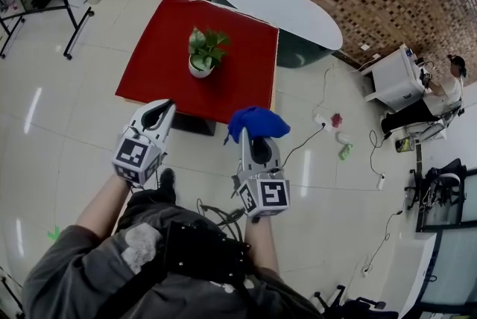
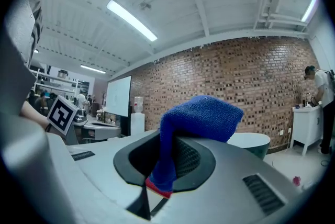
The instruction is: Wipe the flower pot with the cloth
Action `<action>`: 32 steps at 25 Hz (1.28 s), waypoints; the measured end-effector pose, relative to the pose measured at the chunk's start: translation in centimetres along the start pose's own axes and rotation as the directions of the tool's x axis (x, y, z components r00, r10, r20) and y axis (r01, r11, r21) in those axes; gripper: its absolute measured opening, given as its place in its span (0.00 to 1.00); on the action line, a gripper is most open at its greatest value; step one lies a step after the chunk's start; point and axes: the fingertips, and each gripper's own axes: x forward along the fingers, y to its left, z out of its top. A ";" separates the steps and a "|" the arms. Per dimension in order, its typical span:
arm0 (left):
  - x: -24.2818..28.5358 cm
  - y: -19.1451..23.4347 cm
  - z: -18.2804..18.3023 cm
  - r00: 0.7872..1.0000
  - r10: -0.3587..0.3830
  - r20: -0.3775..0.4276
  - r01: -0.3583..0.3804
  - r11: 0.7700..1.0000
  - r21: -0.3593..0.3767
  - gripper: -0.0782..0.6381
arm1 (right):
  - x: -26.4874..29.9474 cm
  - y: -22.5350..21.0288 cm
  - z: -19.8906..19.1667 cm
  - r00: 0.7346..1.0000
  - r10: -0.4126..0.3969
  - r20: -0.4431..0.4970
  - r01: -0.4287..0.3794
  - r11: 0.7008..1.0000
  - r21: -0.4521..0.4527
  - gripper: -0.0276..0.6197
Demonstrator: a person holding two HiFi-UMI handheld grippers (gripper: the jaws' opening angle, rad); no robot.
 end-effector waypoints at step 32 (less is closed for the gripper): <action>25.2 11.8 -10.8 0.983 -0.100 -0.154 0.103 0.995 0.015 0.76 | 23.5 -14.6 -7.9 0.984 -0.064 -0.168 0.078 0.994 0.077 0.14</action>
